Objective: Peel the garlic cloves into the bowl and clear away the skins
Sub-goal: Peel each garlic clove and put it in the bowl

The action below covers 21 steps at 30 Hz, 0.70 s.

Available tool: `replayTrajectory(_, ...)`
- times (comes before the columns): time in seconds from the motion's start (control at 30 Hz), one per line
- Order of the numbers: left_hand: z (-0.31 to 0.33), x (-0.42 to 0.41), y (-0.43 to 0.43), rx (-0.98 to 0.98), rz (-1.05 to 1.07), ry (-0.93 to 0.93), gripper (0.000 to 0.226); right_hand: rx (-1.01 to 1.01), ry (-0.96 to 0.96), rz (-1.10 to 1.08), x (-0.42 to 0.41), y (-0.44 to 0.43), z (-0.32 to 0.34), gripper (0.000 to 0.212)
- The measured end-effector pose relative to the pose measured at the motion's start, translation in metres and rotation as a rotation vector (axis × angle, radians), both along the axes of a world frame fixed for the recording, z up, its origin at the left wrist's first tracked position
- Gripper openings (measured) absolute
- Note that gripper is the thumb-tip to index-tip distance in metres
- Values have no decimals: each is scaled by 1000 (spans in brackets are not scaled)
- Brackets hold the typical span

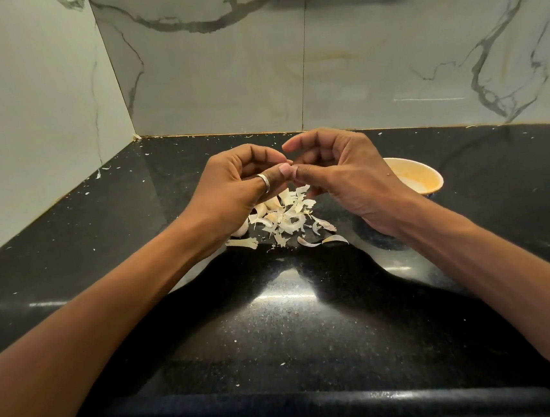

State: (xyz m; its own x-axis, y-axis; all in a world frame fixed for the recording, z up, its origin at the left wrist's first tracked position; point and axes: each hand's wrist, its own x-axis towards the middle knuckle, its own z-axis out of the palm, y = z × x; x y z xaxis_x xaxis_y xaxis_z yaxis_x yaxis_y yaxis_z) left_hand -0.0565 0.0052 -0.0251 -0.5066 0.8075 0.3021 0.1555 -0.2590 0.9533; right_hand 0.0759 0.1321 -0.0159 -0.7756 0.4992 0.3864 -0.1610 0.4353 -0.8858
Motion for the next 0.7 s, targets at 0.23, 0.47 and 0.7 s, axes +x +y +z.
replayTrajectory(0.23,2,-1,1,21,-35,-154,14,-1,25,-9,-2,1,1,26)
replayTrajectory(0.47,3,1,1,38,-16,-201,14,-35,38,2,0,-1,4,28)
replayTrajectory(0.7,5,3,1,61,7,-227,16,-66,50,-2,1,-1,7,29)
